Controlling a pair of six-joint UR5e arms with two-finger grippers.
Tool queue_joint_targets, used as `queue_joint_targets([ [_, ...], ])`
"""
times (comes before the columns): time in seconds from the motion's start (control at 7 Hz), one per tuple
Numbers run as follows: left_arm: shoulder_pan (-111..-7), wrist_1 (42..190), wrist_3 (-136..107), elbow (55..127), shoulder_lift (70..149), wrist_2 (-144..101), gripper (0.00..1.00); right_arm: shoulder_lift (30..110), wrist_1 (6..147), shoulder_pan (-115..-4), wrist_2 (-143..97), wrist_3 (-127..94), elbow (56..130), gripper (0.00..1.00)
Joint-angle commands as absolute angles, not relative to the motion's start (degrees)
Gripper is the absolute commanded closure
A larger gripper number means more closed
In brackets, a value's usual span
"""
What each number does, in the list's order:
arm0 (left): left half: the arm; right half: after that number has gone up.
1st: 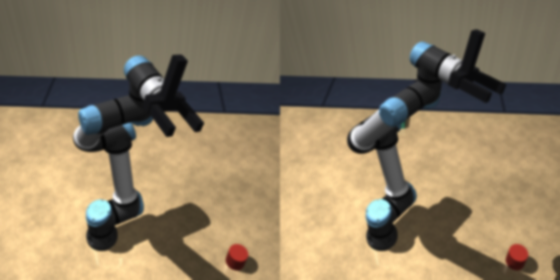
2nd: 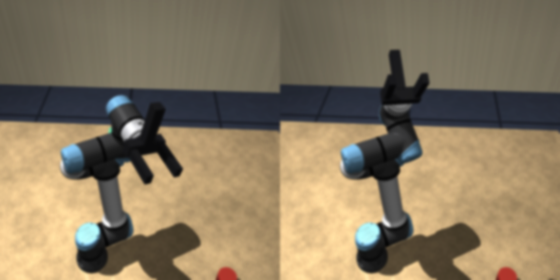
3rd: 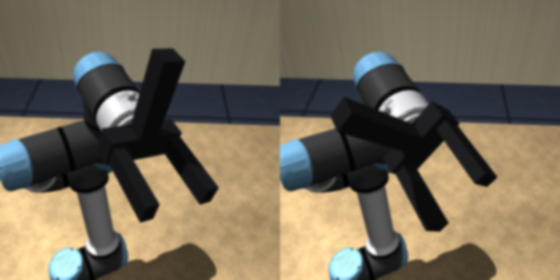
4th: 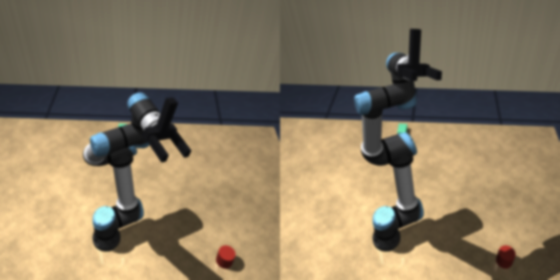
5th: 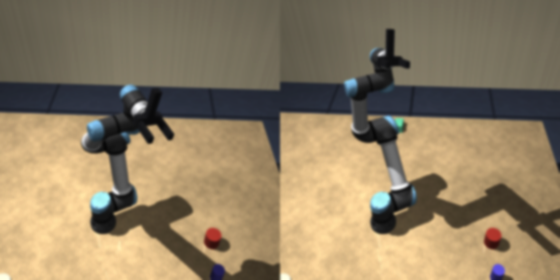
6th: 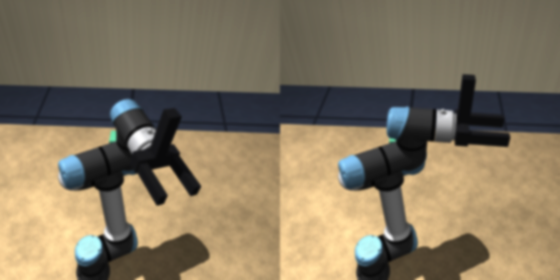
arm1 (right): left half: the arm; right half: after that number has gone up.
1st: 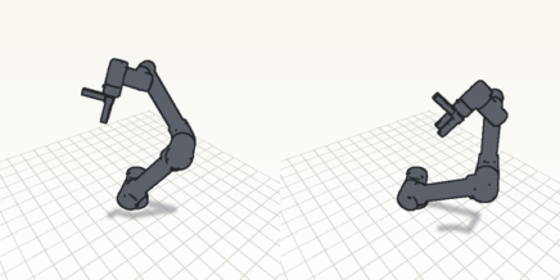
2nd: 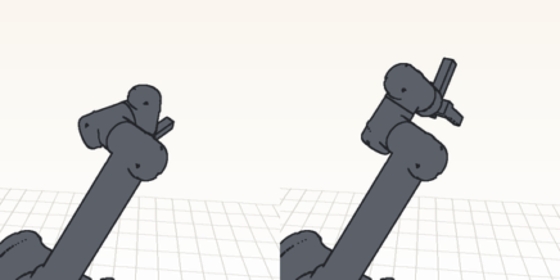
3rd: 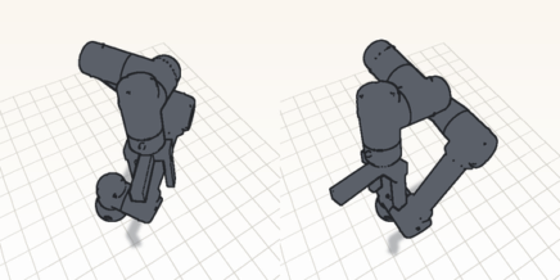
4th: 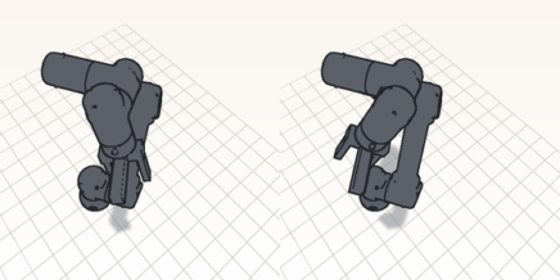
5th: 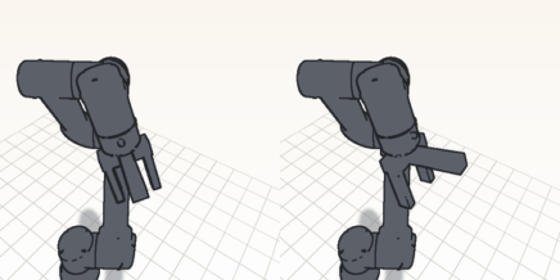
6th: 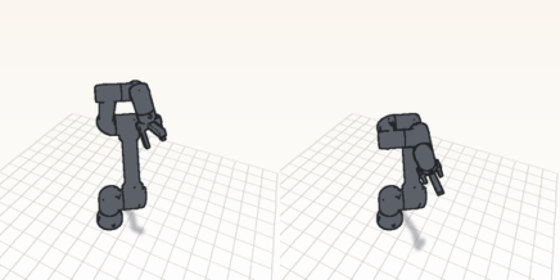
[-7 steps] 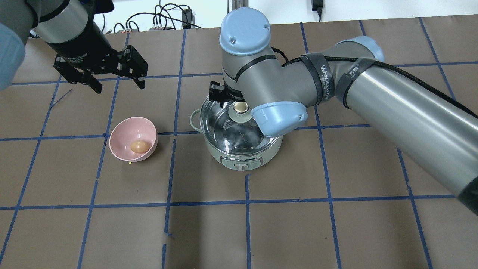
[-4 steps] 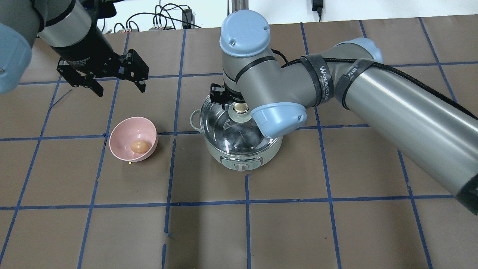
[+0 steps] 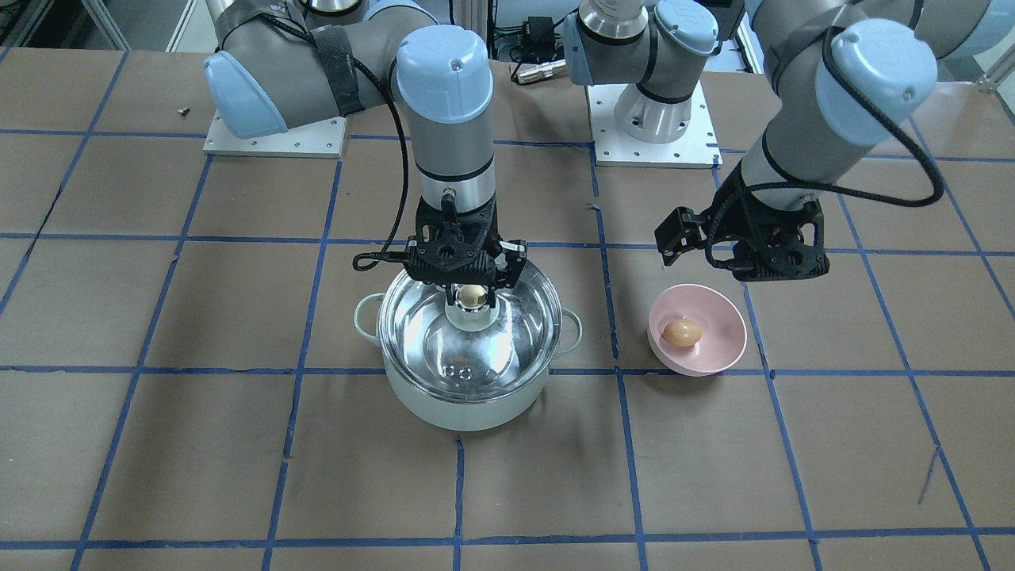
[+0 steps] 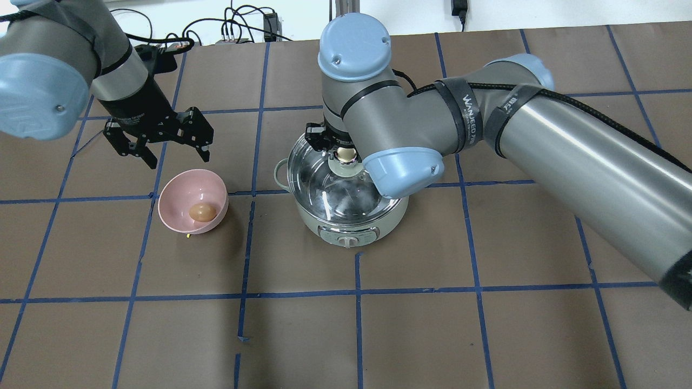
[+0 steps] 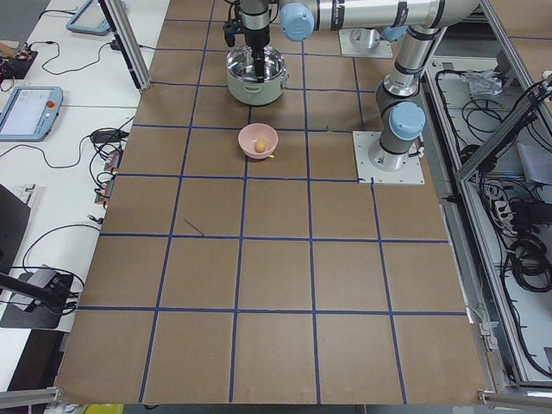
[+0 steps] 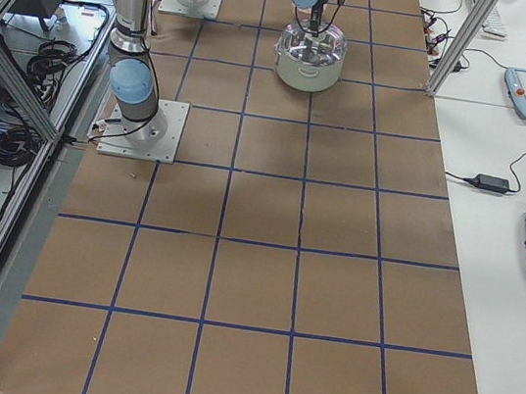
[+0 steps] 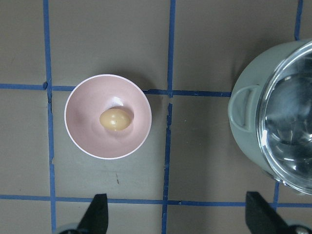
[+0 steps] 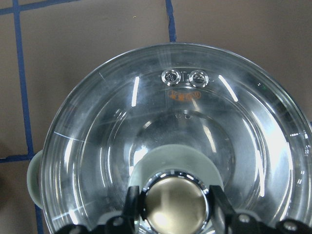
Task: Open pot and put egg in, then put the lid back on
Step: 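Lift the lid with the right gripper while the left gripper lowers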
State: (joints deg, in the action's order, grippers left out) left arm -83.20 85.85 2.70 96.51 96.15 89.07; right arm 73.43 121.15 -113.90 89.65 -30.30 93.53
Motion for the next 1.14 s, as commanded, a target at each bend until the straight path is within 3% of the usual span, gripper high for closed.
queue_joint_targets([
  [0.0, -80.8, 77.7, 9.2, 101.2, 100.3, 89.6, 0.0, 74.9, 120.2, -112.9, 90.0, -28.2, 92.9, 0.63],
  [0.43, -77.9, 60.2, 13.7, 111.1, 101.6, 89.5, 0.01, 80.8, 108.6, -104.7, 92.0, -17.9, 90.8, 0.63],
  [1.0, -77.6, 55.7, 13.9, 113.3, 105.2, 88.9, 0.01, 88.8, 100.1, -90.6, 88.2, -0.7, 91.1, 0.62],
])
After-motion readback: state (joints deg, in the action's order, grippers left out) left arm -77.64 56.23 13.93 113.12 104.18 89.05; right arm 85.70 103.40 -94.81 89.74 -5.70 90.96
